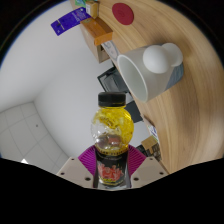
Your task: Pour water
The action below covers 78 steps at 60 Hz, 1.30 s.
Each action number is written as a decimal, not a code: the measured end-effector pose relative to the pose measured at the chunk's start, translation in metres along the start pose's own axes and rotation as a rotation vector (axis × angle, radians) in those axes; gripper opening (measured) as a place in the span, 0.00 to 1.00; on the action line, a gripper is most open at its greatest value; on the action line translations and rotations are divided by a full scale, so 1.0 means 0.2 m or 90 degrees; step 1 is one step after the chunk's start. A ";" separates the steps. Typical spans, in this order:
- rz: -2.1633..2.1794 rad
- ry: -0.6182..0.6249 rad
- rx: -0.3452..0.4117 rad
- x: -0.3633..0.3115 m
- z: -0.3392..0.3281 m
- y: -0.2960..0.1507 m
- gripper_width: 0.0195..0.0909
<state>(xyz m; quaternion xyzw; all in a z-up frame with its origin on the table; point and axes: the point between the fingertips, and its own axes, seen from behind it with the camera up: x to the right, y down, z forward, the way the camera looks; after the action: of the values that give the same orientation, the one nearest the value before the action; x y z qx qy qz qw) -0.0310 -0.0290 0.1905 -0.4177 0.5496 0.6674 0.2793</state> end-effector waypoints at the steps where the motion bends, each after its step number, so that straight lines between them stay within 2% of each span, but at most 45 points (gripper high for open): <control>1: 0.007 0.002 0.001 0.01 0.00 -0.02 0.24; 8: 0.039 0.011 -0.006 0.04 -0.01 -0.07 0.24; 16: 0.009 0.034 -0.038 0.02 0.00 -0.03 0.24; 27: -0.256 0.072 -0.070 -0.15 0.00 -0.01 0.24; 33: -0.492 0.079 -0.047 -0.39 -0.05 -0.18 0.24; 41: -0.825 0.117 0.032 -0.68 -0.13 -0.42 0.24; 49: -1.074 0.198 0.103 -0.74 -0.23 -0.76 0.24; 55: -1.190 0.277 0.134 -0.67 -0.26 -1.02 0.24; 61: -1.257 0.347 0.131 -0.55 -0.29 -1.23 0.24; 77: -1.274 0.419 0.117 -0.29 -0.38 -1.52 0.26; 78: -1.275 0.400 0.128 -0.30 -0.38 -1.51 0.25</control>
<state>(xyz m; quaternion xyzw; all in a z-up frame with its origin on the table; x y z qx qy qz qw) 0.2693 -0.0246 0.0883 -0.8099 0.0541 -0.0551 0.5815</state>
